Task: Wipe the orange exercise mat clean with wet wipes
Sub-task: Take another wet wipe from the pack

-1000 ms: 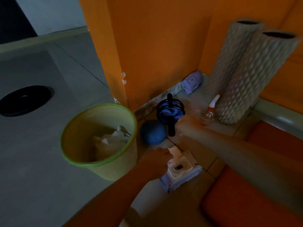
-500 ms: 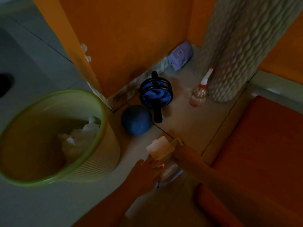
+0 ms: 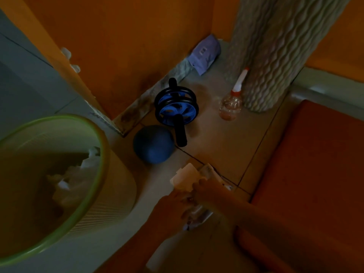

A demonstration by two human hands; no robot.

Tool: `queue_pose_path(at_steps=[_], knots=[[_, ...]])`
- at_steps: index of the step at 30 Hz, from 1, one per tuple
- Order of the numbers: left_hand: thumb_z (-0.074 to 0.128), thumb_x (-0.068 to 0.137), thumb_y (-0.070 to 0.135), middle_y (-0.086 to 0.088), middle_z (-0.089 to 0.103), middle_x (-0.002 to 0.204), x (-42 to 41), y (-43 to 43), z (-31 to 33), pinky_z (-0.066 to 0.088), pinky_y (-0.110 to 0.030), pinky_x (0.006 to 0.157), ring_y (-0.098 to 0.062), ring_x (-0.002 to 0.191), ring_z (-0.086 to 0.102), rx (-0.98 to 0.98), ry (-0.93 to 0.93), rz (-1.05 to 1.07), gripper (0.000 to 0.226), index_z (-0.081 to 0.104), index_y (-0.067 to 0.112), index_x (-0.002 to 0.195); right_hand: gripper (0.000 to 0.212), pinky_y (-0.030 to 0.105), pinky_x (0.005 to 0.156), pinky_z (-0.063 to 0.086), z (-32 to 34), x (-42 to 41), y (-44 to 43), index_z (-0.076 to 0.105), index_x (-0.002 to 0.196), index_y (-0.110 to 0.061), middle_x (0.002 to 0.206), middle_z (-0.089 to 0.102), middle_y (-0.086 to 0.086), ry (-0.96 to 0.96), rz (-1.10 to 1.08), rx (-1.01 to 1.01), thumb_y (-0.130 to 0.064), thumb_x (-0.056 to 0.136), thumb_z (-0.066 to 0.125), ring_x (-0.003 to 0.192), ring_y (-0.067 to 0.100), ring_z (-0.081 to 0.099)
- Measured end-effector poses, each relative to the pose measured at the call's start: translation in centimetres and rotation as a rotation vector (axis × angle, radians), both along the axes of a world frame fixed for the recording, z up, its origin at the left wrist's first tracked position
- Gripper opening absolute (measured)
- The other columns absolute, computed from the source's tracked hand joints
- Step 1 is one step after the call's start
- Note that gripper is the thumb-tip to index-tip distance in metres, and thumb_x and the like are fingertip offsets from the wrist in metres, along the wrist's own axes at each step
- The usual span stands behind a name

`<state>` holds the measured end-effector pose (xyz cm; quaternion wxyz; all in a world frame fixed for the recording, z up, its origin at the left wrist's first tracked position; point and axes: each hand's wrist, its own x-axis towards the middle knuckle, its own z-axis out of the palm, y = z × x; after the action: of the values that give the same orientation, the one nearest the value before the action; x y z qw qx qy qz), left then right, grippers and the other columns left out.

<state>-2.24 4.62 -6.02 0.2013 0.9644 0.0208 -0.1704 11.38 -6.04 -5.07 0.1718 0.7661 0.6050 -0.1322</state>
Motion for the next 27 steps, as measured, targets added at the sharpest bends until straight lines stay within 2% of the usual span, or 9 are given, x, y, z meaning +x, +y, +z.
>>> queue_pose_path(at_steps=[3,11,15,17,19,20,23,25,27], knots=[[0.039,0.101,0.033,0.016,0.033,0.148,0.0,-0.1,0.5,0.037,-0.022,0.1,-0.005,0.128,0.035,-0.041,0.008,0.033,0.037,0.05,0.035,0.136,0.03,0.04,0.09,0.04,-0.6,-0.2,1.2,0.055,0.124,-0.001,0.125,0.055,0.019,0.023,0.151,-0.088,-0.015,0.1,0.043,0.115,0.034,0.052],[0.039,0.102,0.03,0.02,0.032,0.147,0.2,0.1,1.0,0.034,-0.02,0.101,-0.001,0.13,0.031,-0.099,0.018,0.086,0.035,0.05,0.033,0.136,0.041,0.049,0.104,0.03,0.0,0.9,0.5,0.042,0.137,-0.004,0.137,0.044,0.014,0.055,0.067,-0.152,-0.024,0.101,0.04,0.124,0.03,0.044],[0.04,0.102,0.03,0.019,0.032,0.148,0.2,0.1,0.6,0.035,-0.02,0.1,-0.004,0.128,0.035,-0.095,0.013,0.08,0.038,0.047,0.035,0.14,0.035,0.04,0.1,0.031,0.5,1.3,-0.6,0.048,0.131,-0.007,0.134,0.048,0.012,0.138,0.011,-0.023,-0.022,0.101,0.039,0.119,0.027,0.049],[0.04,0.102,0.032,0.018,0.031,0.149,0.2,0.1,0.3,0.034,-0.019,0.101,-0.006,0.13,0.035,-0.073,0.018,0.091,0.038,0.047,0.034,0.139,0.032,0.04,0.092,0.04,0.7,0.9,-1.0,0.06,0.123,-0.009,0.123,0.056,0.012,0.162,0.037,-0.007,-0.024,0.094,0.055,0.11,0.027,0.057],[0.039,0.102,0.031,0.017,0.029,0.15,0.3,0.1,0.1,0.032,-0.019,0.102,-0.006,0.133,0.033,-0.046,0.021,0.09,0.038,0.048,0.034,0.138,0.035,0.037,0.068,0.054,0.3,0.8,-1.0,0.075,0.089,-0.021,0.089,0.067,0.005,0.158,0.021,0.052,-0.032,0.058,0.088,0.075,0.021,0.067],[0.039,0.102,0.031,0.018,0.028,0.151,0.3,0.1,0.1,0.031,-0.019,0.102,-0.006,0.134,0.031,-0.042,0.027,0.086,0.038,0.047,0.033,0.139,0.037,0.039,0.065,0.056,0.2,0.8,-0.8,0.075,0.079,-0.024,0.08,0.067,0.002,0.15,-0.01,0.118,-0.034,0.047,0.092,0.066,0.019,0.067],[0.039,0.102,0.028,0.018,0.027,0.152,0.3,0.2,0.3,0.033,-0.019,0.1,-0.006,0.133,0.031,-0.053,0.047,0.067,0.039,0.047,0.031,0.14,0.021,0.05,0.096,0.045,-0.3,0.4,-0.5,0.069,0.1,-0.007,0.104,0.064,0.013,0.233,-0.039,0.122,-0.015,0.08,0.071,0.101,0.03,0.062],[0.04,0.102,0.029,0.017,0.028,0.151,0.3,0.2,0.5,0.037,-0.021,0.098,-0.006,0.13,0.036,-0.054,0.058,0.06,0.038,0.048,0.03,0.139,0.01,0.045,0.085,0.05,-0.5,0.3,-1.0,0.067,0.087,0.002,0.094,0.065,0.018,0.328,-0.14,0.267,-0.001,0.078,0.07,0.094,0.035,0.063],[0.04,0.102,0.029,0.017,0.029,0.15,0.2,0.0,0.7,0.04,-0.023,0.097,-0.007,0.126,0.041,-0.054,0.051,0.072,0.037,0.048,0.029,0.138,0.012,0.033,0.083,0.039,-0.4,0.5,-1.7,0.064,0.095,0.005,0.102,0.06,0.022,0.424,-0.319,0.321,0.004,0.087,0.055,0.096,0.034,0.056]])
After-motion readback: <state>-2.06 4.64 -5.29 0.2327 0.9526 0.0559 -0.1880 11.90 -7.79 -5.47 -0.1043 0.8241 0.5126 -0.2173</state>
